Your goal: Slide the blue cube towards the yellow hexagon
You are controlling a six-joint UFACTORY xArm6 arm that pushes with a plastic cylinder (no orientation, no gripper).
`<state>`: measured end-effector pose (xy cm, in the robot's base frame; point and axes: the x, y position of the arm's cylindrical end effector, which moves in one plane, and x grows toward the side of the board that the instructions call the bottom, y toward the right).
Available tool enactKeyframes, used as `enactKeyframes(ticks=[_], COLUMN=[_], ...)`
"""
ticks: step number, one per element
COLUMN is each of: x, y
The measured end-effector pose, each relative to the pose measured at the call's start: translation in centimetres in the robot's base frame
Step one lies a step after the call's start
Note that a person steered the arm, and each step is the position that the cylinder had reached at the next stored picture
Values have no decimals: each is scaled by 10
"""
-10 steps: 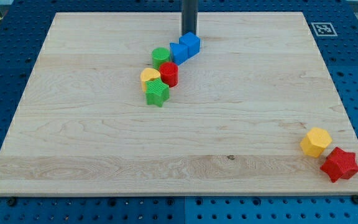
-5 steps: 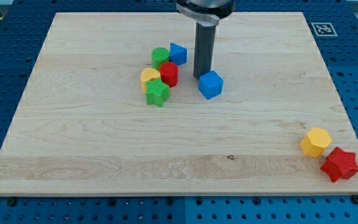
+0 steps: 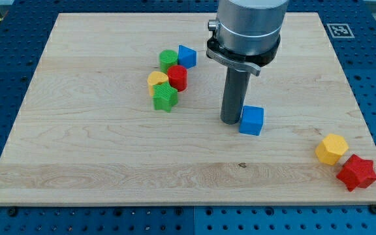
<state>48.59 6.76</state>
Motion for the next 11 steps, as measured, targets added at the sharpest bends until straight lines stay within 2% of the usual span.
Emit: enactKeyframes(ticks=[2,4,5,7,8,11], x=[7,42,38,1,-2,12], y=[22,37,26,1,28,56])
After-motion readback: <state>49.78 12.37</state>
